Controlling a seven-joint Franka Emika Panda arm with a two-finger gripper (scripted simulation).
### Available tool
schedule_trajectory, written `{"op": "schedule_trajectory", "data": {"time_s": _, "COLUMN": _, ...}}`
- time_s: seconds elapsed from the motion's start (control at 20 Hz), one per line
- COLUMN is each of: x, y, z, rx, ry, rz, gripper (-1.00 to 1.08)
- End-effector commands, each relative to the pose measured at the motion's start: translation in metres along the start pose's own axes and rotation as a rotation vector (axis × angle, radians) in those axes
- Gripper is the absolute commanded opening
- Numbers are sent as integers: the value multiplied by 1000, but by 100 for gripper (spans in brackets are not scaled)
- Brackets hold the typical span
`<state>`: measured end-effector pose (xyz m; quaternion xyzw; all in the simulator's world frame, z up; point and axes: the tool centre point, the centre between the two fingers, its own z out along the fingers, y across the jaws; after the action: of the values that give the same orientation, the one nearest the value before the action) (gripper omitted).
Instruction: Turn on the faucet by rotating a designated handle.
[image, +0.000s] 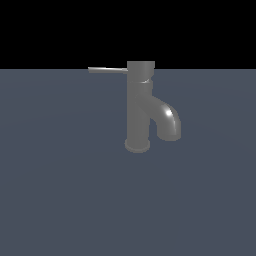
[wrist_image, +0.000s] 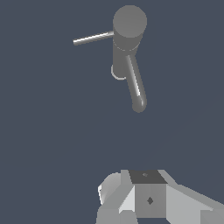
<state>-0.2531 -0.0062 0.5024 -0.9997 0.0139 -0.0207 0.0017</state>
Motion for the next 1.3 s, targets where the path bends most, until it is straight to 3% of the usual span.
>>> {"op": "schedule_trajectory", "data": {"time_s": 0.0, "x": 0, "y": 0, "z": 0, "rx": 0, "ry": 0, "rz": 0, "gripper": -100}}
{"op": "schedule_trajectory", "data": {"time_s": 0.6, "x": 9, "y": -16, "z": 13, "rx": -1, "ry": -2, "rz": 76, "gripper": -100}}
{"op": "schedule_trajectory", "data": {"time_s": 1.25, "x": 47, "y": -62, "z": 56, "rx": -5, "ry": -9, "rz": 320, "gripper": -100}}
